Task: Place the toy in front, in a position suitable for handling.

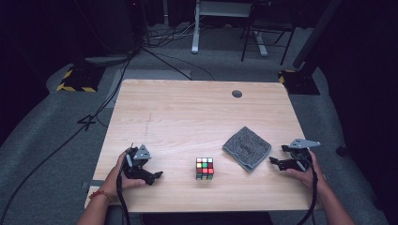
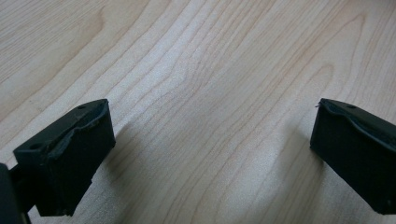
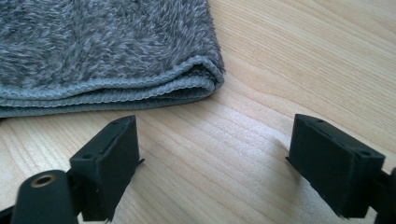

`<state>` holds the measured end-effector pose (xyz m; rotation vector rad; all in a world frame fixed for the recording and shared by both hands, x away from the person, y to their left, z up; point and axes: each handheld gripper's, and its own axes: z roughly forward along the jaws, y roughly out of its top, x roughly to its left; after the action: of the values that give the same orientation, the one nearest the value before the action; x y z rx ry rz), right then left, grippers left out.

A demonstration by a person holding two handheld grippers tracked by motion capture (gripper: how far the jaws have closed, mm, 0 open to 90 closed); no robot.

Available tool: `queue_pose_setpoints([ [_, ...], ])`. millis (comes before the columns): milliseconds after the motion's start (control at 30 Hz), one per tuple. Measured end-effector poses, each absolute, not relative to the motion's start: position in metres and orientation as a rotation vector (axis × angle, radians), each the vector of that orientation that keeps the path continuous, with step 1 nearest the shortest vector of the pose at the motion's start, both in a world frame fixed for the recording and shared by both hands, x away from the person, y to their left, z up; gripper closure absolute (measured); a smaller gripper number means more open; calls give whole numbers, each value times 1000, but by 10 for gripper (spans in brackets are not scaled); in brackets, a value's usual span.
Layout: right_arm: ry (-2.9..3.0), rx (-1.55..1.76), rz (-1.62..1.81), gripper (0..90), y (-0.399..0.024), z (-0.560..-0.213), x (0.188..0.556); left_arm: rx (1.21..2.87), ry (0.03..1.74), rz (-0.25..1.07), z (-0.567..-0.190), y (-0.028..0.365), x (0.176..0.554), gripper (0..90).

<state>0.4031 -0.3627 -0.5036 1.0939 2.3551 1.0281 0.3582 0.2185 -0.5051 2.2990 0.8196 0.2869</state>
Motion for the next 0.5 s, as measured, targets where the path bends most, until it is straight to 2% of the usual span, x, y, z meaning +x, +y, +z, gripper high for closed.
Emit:
queue_pose_setpoints([
  [333, 2380, 1086, 1011, 156, -363, -502, 405, 2294, 823, 291, -505, 219, 354, 5],
  [400, 2404, 1091, 1017, 200, -362, -497, 406, 2295, 828, 293, -505, 219, 352, 5],
  [500, 2395, 1082, 1069, 213, -362, -490, 404, 2297, 822, 292, -505, 218, 351, 5],
])
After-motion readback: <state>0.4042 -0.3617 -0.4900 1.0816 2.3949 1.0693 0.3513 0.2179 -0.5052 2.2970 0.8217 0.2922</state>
